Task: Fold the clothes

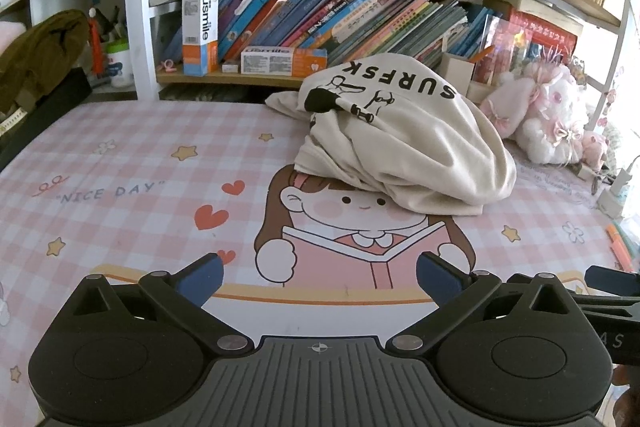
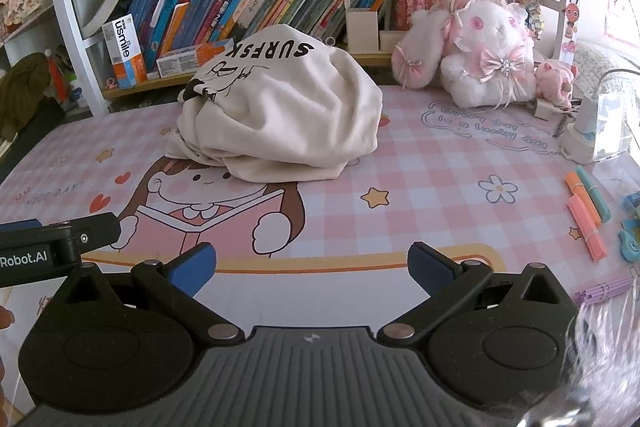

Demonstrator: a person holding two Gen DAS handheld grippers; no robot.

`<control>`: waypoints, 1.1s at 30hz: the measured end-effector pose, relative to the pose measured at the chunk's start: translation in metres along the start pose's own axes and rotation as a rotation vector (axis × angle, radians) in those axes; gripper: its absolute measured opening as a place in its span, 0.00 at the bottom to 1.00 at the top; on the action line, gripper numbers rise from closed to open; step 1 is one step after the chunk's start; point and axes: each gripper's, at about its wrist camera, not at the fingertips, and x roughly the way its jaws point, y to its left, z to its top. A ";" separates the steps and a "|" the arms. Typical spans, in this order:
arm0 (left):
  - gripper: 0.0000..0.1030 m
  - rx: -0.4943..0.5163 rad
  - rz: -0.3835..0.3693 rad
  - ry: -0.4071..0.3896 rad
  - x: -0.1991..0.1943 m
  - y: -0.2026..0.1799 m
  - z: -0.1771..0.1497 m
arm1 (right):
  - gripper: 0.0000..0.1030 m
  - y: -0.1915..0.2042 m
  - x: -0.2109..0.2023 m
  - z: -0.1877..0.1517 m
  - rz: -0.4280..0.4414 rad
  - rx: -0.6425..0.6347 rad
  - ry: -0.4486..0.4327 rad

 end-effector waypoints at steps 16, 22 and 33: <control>1.00 0.002 0.001 0.012 0.001 0.000 0.000 | 1.00 0.000 0.003 0.000 0.002 -0.001 0.008; 1.00 0.005 0.002 0.024 0.004 -0.001 0.001 | 1.00 -0.001 0.005 -0.001 0.002 0.003 0.017; 1.00 0.008 0.004 0.040 0.006 -0.001 0.001 | 1.00 -0.001 0.008 0.000 0.008 0.008 0.029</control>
